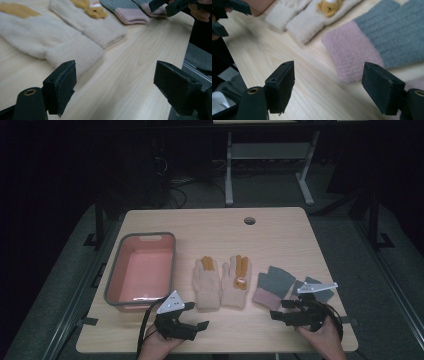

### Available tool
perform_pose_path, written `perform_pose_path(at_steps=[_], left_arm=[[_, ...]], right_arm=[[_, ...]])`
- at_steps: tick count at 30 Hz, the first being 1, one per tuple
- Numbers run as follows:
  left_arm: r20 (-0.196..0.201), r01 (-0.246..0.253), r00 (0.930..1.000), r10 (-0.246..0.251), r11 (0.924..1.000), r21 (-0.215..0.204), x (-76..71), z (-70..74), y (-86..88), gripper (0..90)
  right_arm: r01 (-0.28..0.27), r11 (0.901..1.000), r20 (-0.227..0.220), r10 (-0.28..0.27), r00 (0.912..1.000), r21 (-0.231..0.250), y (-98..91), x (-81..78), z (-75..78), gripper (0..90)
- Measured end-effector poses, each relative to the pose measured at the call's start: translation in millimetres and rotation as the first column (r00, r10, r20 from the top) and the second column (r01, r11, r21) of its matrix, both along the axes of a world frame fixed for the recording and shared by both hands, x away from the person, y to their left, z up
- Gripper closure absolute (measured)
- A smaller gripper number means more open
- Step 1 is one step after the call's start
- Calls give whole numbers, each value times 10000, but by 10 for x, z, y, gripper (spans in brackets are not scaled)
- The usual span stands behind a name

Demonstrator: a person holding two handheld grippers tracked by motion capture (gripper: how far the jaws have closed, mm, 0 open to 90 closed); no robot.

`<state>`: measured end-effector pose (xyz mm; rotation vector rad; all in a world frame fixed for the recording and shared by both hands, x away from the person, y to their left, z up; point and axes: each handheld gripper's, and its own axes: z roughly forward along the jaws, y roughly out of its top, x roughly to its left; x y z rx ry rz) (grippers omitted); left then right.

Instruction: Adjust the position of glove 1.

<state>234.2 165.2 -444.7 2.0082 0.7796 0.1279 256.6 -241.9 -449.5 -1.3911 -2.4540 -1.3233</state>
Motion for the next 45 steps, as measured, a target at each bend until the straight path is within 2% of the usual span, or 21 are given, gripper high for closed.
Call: perform_pose_path(at_steps=[4,6,8,14,17,28,37,42,45], left_arm=[[-65,-33,10000,33,10000,-65,51,-13,7,182],[-56,9,10000,-9,10000,27,61,-28,1,182],[-175,69,9998,-69,10000,-34,76,-40,-6,182],[12,126,9999,-126,9999,77,92,-5,-15,182],[-40,86,10000,-86,10000,-9,108,-8,-21,182],[52,339,9994,-340,9991,263,121,-56,-99,182],[74,345,9994,-346,9991,229,104,-57,-132,182],[76,386,9992,-389,9987,345,102,-76,-145,182],[105,393,9992,-397,9984,398,91,-74,-147,182]], right_arm=[[-4,10000,-85,4,10000,-43,30,61,37,259],[-138,9995,-176,133,9998,-272,81,137,75,258],[-137,9995,-230,130,9996,-291,101,163,91,258],[-429,9969,-289,410,9987,-667,259,285,185,258],[-565,9958,-299,544,9981,-727,328,349,223,258],[-1184,9847,-410,1141,9926,-1281,615,574,365,269],[-1375,9802,-471,1320,9901,-1424,755,711,385,269],[-1555,9760,-451,1503,9876,-1522,844,794,395,273],[-1654,9708,-454,1599,9861,-1737,895,835,384,272]])
